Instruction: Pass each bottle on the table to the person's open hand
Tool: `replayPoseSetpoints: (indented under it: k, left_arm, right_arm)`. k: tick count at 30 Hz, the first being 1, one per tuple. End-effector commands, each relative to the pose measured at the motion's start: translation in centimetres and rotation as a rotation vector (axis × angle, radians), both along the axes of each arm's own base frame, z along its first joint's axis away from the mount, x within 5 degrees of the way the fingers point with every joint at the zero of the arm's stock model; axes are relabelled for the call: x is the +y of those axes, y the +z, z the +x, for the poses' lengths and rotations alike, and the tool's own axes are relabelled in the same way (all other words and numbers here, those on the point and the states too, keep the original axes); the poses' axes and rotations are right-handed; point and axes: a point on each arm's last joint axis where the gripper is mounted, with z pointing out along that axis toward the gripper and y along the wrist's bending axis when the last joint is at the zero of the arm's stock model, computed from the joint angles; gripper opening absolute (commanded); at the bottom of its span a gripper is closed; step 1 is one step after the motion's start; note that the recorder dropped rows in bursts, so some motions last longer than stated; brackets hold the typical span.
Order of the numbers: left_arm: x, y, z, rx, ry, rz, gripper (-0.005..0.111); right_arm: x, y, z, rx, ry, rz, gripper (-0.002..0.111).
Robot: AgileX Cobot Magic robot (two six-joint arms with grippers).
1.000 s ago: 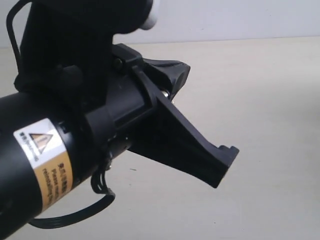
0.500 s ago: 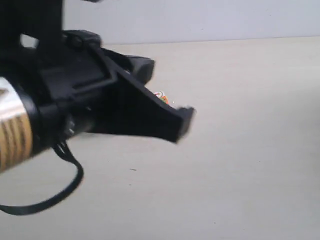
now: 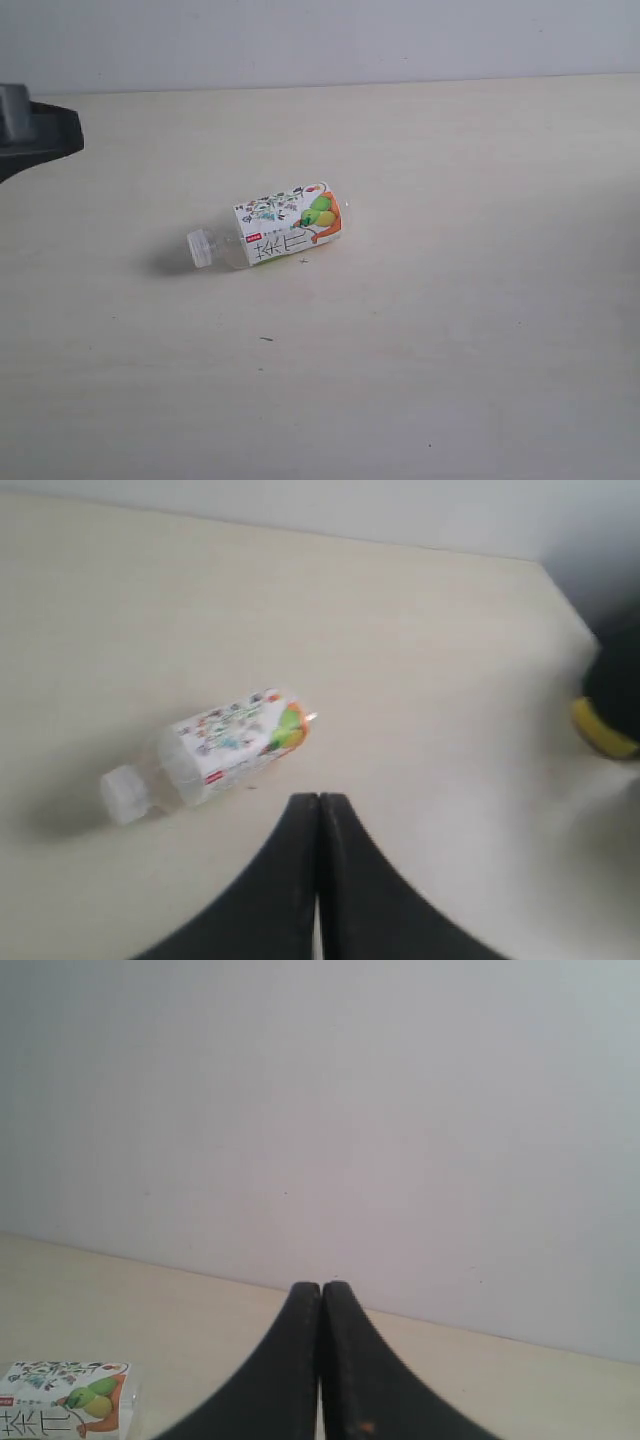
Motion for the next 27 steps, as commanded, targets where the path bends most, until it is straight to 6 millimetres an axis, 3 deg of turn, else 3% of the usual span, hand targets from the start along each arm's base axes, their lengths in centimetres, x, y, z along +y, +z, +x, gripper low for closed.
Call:
replayPoseSetpoints:
  k: [1, 5, 13, 16, 22, 27]
  left_arm:
    - [0.3, -0.5, -1.0, -0.313, -0.182, -0.105, 0.000]
    - [0.8, -1.9, -1.6, -0.463, -0.207, -0.182, 0.000]
    - [1.7, -6.7, -2.2, -0.450, -0.182, -0.115, 0.000]
    - [1.7, -7.0, -2.2, -0.449, -0.184, -0.113, 0.000]
    - [1.5, -5.2, -2.2, -0.533, -0.180, -0.230, 0.000]
    - [0.9, -6.5, -1.9, -0.449, -0.231, -0.141, 0.000]
  right_arm:
    - [0.0, -0.1, 0.0, -0.005, -0.005, -0.001, 0.000]
    - [0.0, -0.1, 0.0, -0.005, -0.005, -0.001, 0.000]
    - [0.0, -0.1, 0.0, -0.005, -0.005, 0.001, 0.000]
    - [0.0, -0.1, 0.0, -0.005, -0.005, -0.001, 0.000]
    - [0.0, -0.1, 0.0, -0.006, -0.006, -0.003, 0.000]
    - [0.0, -0.1, 0.0, -0.006, -0.006, -0.003, 0.000]
